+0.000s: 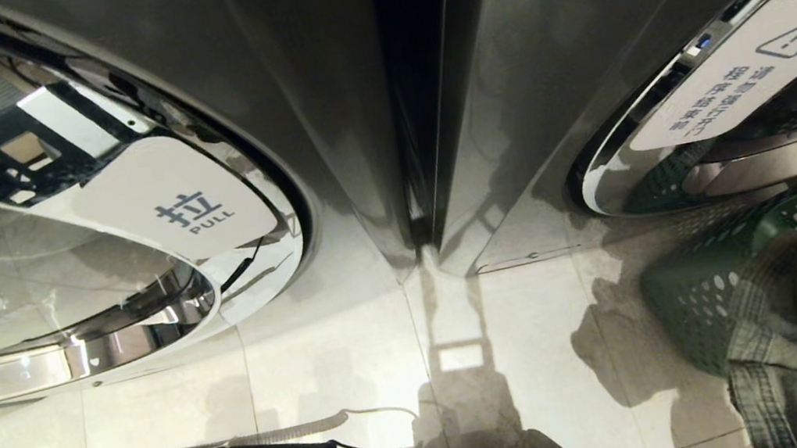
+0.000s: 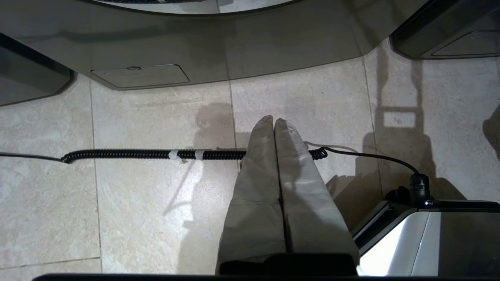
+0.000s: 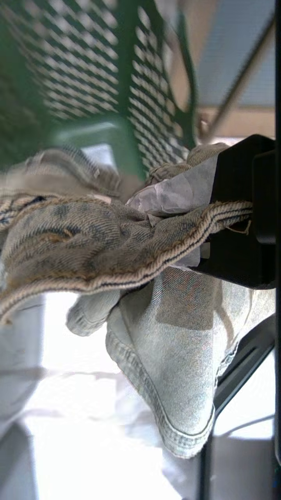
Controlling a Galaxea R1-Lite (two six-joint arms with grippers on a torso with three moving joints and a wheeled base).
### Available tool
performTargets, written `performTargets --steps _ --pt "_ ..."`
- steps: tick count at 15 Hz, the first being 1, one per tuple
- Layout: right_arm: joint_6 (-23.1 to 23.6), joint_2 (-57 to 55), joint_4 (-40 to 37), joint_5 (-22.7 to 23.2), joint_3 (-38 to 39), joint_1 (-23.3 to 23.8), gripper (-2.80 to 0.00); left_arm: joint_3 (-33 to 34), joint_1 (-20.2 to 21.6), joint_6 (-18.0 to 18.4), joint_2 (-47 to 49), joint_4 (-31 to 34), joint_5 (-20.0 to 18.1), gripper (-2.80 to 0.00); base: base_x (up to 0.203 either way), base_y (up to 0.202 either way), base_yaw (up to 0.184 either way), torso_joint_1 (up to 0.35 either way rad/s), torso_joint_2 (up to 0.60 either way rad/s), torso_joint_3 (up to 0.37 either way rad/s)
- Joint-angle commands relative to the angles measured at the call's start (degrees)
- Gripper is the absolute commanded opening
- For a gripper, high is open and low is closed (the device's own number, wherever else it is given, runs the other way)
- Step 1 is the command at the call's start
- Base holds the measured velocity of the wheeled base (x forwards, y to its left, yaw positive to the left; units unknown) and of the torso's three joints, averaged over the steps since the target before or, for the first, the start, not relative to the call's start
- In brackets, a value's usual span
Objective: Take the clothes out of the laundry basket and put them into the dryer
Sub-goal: Take the clothes out of the basket
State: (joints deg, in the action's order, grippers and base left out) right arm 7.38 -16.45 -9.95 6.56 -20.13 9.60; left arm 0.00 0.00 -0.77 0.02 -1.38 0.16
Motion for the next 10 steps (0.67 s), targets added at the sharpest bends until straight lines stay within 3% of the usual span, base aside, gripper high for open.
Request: performTargets --steps 1,4,10 --pt "0.2 0.0 3.7 -0.7 7.1 -1.5 -2.8 0.0 0.0 0.0 -0.1 0.0 0.0 -2.8 0.0 0.0 0.0 0.0 0.0 0.0" --pt "0.2 0.3 11.4 -3.7 19.3 -4.0 -2.8 0.0 0.0 0.0 -0.1 0.0 0.0 -2.8 0.0 0.0 0.0 0.0 0.0 0.0" --pt "-1.7 -1.2 9.5 -5.4 20.1 -11.4 -2.8 0.0 0.0 0.0 -0.1 0.0 0.0 -2.8 0.0 0.0 0.0 0.0 0.0 0.0"
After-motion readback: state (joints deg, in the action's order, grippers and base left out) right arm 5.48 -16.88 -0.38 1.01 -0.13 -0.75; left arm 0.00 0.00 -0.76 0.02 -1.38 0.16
